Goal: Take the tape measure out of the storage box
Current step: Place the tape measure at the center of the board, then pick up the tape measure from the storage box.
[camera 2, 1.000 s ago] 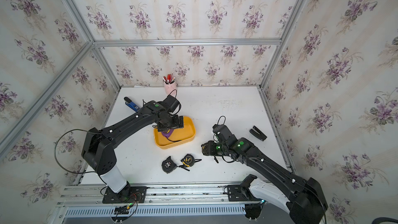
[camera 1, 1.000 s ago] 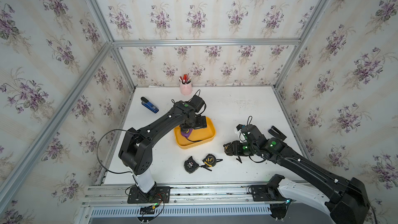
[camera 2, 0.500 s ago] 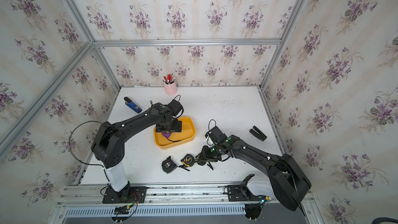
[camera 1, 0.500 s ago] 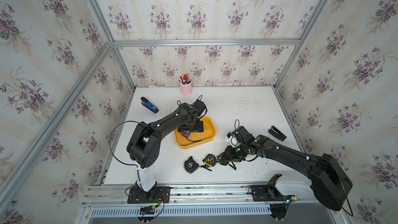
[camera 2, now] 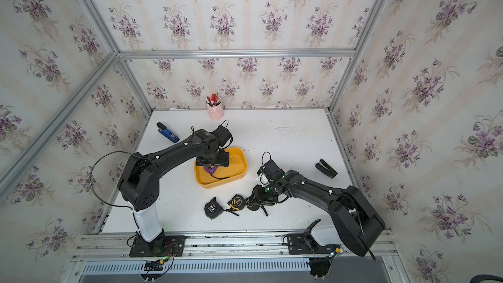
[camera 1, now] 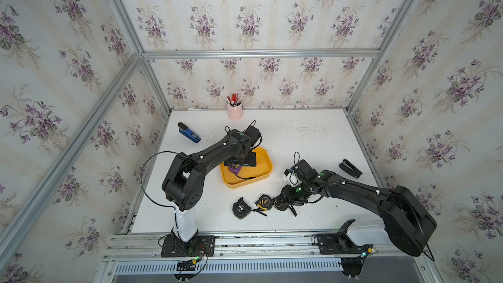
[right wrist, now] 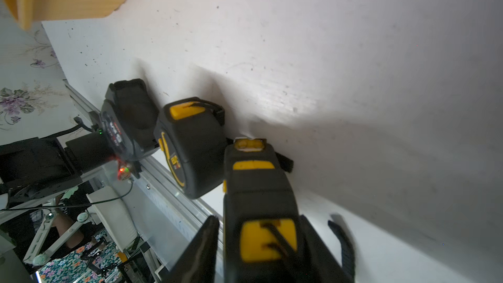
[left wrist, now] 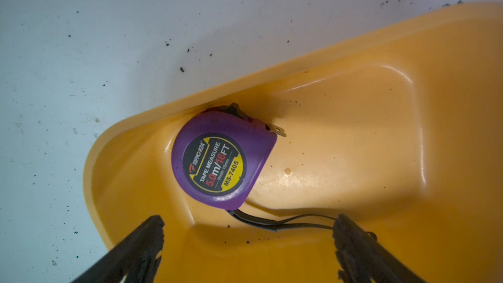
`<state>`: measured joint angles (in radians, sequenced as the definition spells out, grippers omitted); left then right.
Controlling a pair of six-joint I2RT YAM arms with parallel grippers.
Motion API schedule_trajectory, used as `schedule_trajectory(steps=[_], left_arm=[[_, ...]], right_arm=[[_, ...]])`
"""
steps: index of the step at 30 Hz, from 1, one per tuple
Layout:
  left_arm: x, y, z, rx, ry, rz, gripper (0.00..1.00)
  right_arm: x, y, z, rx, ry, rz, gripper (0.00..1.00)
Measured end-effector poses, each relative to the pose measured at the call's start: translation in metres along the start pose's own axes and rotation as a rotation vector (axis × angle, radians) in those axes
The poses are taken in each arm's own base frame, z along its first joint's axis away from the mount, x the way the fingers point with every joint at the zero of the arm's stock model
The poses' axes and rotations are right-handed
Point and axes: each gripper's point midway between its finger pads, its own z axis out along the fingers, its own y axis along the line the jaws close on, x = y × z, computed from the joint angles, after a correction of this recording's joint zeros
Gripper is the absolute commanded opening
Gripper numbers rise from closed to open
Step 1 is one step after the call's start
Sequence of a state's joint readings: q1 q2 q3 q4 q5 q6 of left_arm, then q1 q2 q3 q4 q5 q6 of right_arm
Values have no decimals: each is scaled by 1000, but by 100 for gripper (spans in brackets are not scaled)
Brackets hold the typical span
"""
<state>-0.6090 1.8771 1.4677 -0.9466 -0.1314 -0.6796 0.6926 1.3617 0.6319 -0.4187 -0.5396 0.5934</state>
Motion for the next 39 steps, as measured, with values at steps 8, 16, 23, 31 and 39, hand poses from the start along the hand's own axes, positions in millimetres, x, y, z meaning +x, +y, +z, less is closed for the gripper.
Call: schedule_trajectory(steps=[8,16,23,31,39], left_arm=[[3,6,4,-33,11,16,100],[14,12,16,-66,43,31,100],[19,19,24,-89,57,29,100],[17,23,39,-97,63,-5,100],[4,14,50,-67,20,26,100]], right_arm=[[2,-9,-8,46,-31,10,87],[-19,-11,-40,151,-183,-13,90],[-44,-12,-81,255,-387,-16,90],[-52,-17,-92,294,-450,1,90],[-57,-15,-96,288,-480,9,90]])
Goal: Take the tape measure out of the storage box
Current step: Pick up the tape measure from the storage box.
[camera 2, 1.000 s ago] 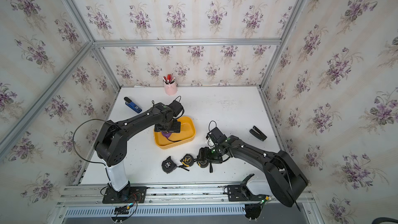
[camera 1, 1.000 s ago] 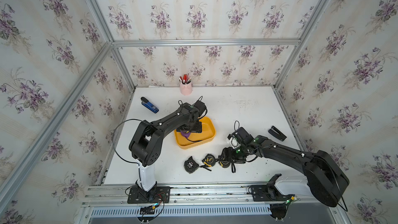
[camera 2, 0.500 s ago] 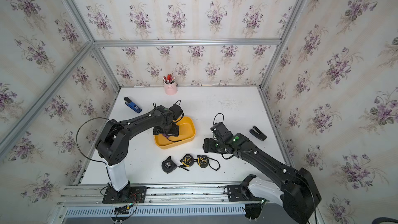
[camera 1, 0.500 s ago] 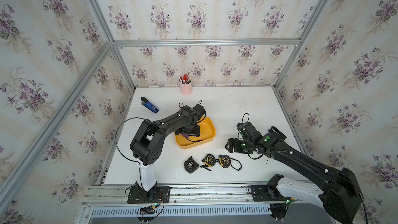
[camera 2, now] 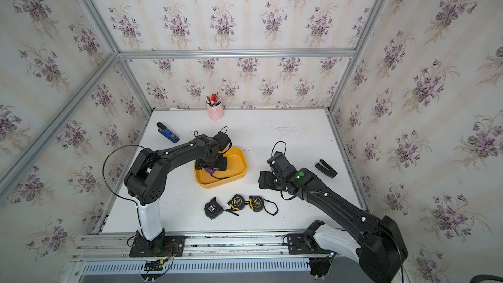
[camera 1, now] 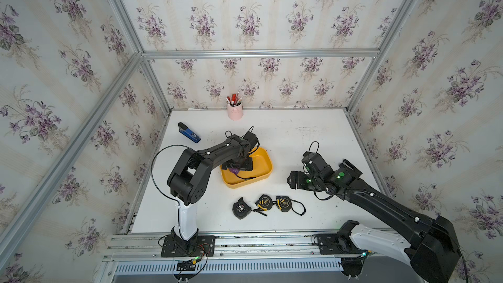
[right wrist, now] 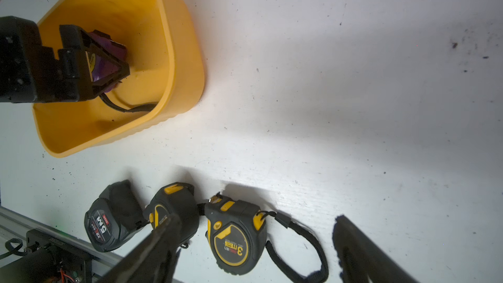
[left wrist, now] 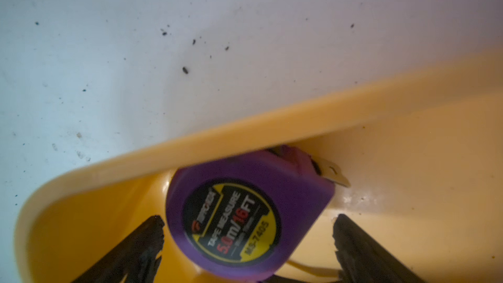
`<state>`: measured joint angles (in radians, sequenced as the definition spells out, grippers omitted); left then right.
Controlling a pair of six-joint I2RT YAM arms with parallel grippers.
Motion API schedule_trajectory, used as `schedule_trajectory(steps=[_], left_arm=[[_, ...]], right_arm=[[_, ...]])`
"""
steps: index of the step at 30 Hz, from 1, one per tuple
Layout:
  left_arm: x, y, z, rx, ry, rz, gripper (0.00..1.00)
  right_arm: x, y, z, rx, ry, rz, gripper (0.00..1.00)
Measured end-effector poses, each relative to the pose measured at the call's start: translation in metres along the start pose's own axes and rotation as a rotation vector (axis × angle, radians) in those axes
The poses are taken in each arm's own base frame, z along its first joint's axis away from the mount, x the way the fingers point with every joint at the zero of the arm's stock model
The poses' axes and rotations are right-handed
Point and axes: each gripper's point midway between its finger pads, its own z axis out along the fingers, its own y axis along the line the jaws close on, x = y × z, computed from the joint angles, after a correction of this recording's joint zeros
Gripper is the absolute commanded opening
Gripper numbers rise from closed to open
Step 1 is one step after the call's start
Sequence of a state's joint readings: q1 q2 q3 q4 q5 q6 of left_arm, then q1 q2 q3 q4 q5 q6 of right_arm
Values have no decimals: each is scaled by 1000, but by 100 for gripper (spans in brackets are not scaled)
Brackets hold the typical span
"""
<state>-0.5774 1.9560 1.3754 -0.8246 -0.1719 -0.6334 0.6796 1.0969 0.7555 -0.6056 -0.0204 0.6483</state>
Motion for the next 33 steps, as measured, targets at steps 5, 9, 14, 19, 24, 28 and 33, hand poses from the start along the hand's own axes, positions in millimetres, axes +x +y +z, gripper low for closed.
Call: schedule_trajectory(steps=[5,9,14,19,24,28,33], left_arm=[[-7,-2,8,7,-21,49,100],[-13,-2,12,19,-46,73,98],[-23,-4,18,48,-65,69,81],[-27,-6,22,80,-69,68,44],[-27,-8,18,101,-63,53,30],[-21,-7,3,136,-40,31,23],[-48,-14,-61,235,-128,-29,21]], right_arm=[[-4,2,1,-4,-7,4,90],[-6,3,3,-6,-10,7,90],[-5,5,4,-13,0,8,89],[-6,6,2,-20,-6,14,89],[-7,6,1,-23,-11,31,89],[-9,8,1,-27,-20,33,89],[-17,15,1,-60,-50,32,88]])
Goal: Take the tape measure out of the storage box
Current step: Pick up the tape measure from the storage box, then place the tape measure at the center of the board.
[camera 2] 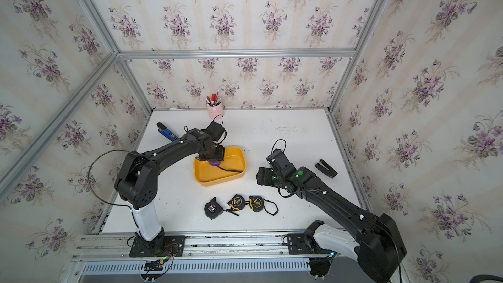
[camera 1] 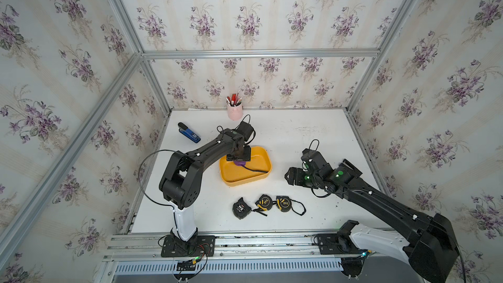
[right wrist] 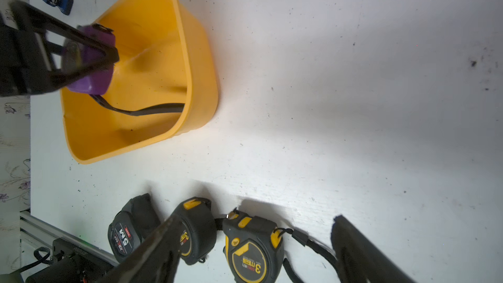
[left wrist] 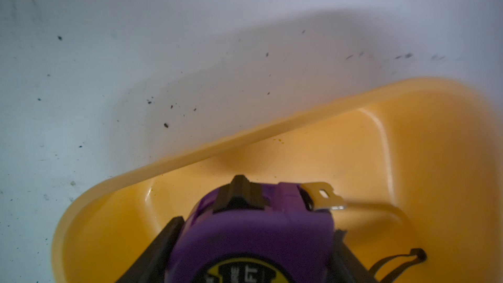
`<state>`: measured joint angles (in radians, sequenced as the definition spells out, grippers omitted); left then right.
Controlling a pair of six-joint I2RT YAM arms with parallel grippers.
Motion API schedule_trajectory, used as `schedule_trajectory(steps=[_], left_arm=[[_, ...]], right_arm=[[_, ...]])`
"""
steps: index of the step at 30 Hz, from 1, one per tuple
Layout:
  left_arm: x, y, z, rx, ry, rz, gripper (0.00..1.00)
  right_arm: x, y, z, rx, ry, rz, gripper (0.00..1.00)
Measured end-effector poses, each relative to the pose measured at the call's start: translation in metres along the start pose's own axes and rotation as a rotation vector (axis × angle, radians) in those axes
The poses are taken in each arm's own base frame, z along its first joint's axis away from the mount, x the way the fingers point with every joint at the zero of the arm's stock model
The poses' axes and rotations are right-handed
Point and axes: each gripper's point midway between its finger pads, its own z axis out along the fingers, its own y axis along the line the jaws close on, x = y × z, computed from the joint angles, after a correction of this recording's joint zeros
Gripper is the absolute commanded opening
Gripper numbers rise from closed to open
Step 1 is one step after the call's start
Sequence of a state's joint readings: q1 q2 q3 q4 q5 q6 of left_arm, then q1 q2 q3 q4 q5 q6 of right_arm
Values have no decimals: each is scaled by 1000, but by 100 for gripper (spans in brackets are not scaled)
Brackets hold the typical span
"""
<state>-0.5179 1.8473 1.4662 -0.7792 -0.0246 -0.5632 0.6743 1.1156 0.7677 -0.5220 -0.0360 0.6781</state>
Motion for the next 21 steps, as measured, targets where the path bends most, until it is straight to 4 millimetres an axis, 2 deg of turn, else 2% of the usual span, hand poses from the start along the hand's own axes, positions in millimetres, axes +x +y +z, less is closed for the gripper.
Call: schedule_trajectory(steps=[3,7,13,18,21], left_arm=[[-22,-15,-36,78,-65,-60,19],[-28,-33,-68,206,-77,-180,15],[-26,-60,-89,386,-18,-375,11],[-35,-83,-110,514,20,-458,8],[-36,-90,-114,554,37,-496,5]], right_arm=[[-10,13,-3,-52,-30,-8,87],[-29,41,-13,-171,-102,-36,88],[-63,77,-30,-332,-254,-59,87],[-82,99,-28,-408,-313,-73,87],[-95,113,-29,-452,-349,-86,87]])
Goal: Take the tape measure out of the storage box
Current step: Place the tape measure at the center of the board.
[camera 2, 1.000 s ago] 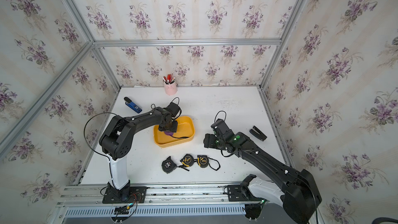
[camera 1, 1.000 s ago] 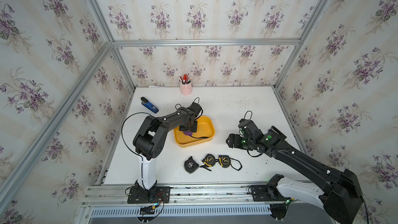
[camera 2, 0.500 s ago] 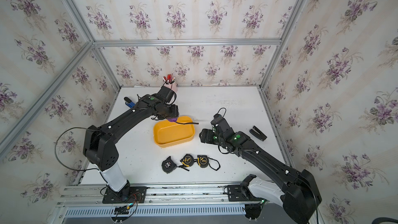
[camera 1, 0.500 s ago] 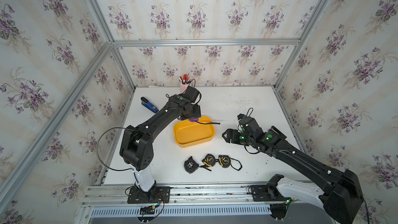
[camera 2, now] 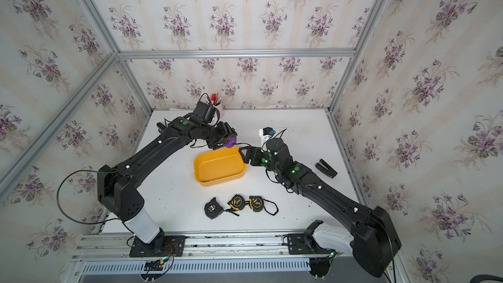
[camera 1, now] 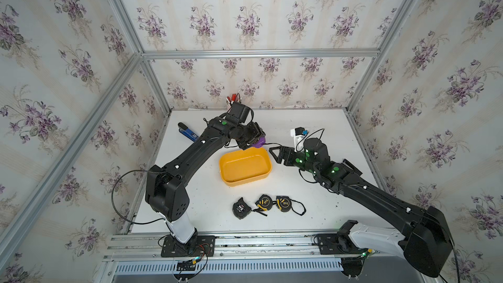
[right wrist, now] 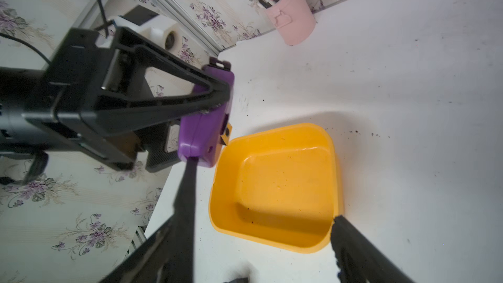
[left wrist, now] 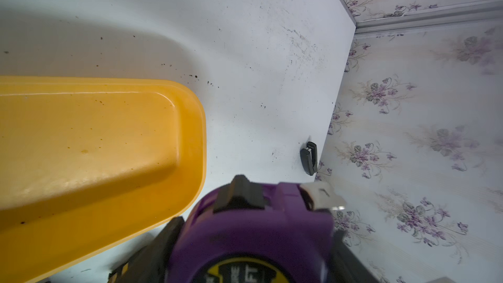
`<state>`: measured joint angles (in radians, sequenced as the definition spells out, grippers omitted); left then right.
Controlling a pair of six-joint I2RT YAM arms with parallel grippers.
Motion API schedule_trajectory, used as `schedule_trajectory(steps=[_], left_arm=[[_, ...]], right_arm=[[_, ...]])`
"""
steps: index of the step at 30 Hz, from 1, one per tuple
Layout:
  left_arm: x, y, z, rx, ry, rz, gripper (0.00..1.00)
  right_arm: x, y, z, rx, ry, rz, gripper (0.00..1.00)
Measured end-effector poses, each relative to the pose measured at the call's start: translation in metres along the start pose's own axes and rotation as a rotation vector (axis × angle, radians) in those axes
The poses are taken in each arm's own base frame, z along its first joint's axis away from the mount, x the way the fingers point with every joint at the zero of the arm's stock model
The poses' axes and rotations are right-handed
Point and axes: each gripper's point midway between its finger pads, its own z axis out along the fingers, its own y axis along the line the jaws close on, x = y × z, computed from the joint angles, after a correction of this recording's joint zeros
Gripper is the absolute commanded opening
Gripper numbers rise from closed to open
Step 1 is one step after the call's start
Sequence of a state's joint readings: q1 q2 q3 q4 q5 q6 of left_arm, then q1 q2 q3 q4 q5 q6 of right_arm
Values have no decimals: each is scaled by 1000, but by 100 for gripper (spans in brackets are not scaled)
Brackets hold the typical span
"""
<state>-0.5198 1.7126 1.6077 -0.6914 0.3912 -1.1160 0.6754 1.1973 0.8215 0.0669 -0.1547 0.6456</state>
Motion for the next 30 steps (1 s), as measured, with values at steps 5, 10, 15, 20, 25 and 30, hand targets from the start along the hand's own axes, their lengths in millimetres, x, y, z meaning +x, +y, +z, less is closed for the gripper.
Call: schedule_trajectory(steps=[5,10,15,20,25,30], left_arm=[[7,-2,0,12,15,-57,2],[10,-6,1,24,24,-83,0],[15,-14,3,50,36,-95,0],[21,-18,4,58,50,-101,0],[25,-21,3,65,64,-102,1],[21,-22,2,66,42,-99,34]], right_arm=[[-11,18,6,-70,-37,-18,88],[-12,31,16,-118,-41,-26,87],[-10,37,28,-134,-29,-32,87],[-9,36,38,-131,-26,-32,71],[-10,31,44,-113,-32,-22,36],[-11,27,44,-89,-39,7,16]])
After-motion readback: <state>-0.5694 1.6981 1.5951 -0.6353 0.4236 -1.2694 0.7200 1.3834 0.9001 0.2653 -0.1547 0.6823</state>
